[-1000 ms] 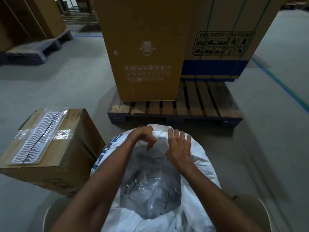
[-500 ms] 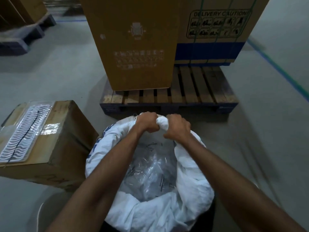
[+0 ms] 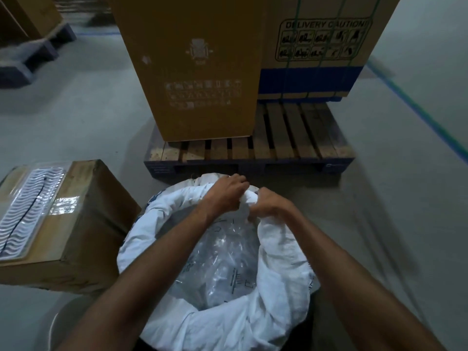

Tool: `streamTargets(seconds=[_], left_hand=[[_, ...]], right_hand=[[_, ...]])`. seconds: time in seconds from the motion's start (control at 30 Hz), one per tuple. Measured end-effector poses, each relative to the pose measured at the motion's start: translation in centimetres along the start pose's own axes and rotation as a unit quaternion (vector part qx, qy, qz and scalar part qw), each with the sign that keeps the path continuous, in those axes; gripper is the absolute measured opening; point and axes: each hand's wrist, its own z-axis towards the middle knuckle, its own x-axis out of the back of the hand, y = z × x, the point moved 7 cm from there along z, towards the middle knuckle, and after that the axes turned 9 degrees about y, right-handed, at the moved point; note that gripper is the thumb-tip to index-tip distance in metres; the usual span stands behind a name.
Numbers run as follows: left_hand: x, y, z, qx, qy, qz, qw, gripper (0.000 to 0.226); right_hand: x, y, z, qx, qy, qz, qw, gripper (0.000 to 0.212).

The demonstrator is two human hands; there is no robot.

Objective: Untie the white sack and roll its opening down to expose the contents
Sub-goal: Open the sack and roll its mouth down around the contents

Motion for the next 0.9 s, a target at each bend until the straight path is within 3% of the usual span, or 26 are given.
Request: streamTargets(seconds=[0.07,0.13,0.2,0.23,0.3,0.37,0.47,0.57,0.63,0.73,0.8,0.9], left_hand=[[-0.4,-0.4,1.0,0.068,-0.073,-0.011,0.995,0.031],[-1.7,-0.8,1.4,0.112,-0.212,-0.033,0.970,0.032],[-2.8,-1.1,1.6,0.107,-0.325,-0.054,0.938,0.031],[-3.1,-1.2,1.9,0.100,-0.340,-0.050,0.934,0.031],[-2.5,-1.4,2.4,0.096,-0.291,-0.062,0.950,0.042],[-1.1,-0.9,2.1,0.051,-0.186,-0.083,0.978,0.054],[-0.5,0.2,-0.2,-0.027,-0.094,-0.188,0.977,0.060],[-0.4,0.8,-1.2,-0.033,-0.034,-0.201,0.978,0.043],[0.2,1.1,-0.4,-0.011,-0.011,-0.197,0.980,0.021],[-0.1,-0.2,1.4,0.070,-0.055,-0.167,0.982,0.038],[-0.5,-1.1,2.2,0.089,-0.088,-0.136,0.983,0.044],[-0.9,-1.2,2.5,0.101,-0.136,-0.181,0.969,0.041]], right_hand=[[-0.3,0.5,-0.8,0.024,0.132,-0.063,0.989,0.087],[-1.2,0.9,-2.6,0.017,0.230,-0.163,0.959,0.108],[-2.1,1.9,-3.6,-0.026,0.251,-0.158,0.955,0.102],[-2.5,2.6,-3.4,-0.045,0.238,-0.131,0.961,0.089],[-2.7,3.8,-2.3,-0.065,0.199,-0.061,0.976,0.065],[-1.9,4.3,-1.0,-0.061,0.145,-0.005,0.988,0.056],[-0.6,4.3,0.1,-0.044,0.019,0.100,0.994,0.040],[0.0,4.1,-0.1,-0.039,-0.083,0.166,0.982,0.035],[0.3,3.5,-0.4,-0.014,-0.055,0.193,0.980,0.037],[0.5,3.3,-1.9,0.056,0.099,0.091,0.989,0.064],[-0.1,5.3,-3.1,0.004,0.209,-0.010,0.978,0.076],[-2.3,8.4,-3.9,-0.077,0.250,0.100,0.960,0.060]])
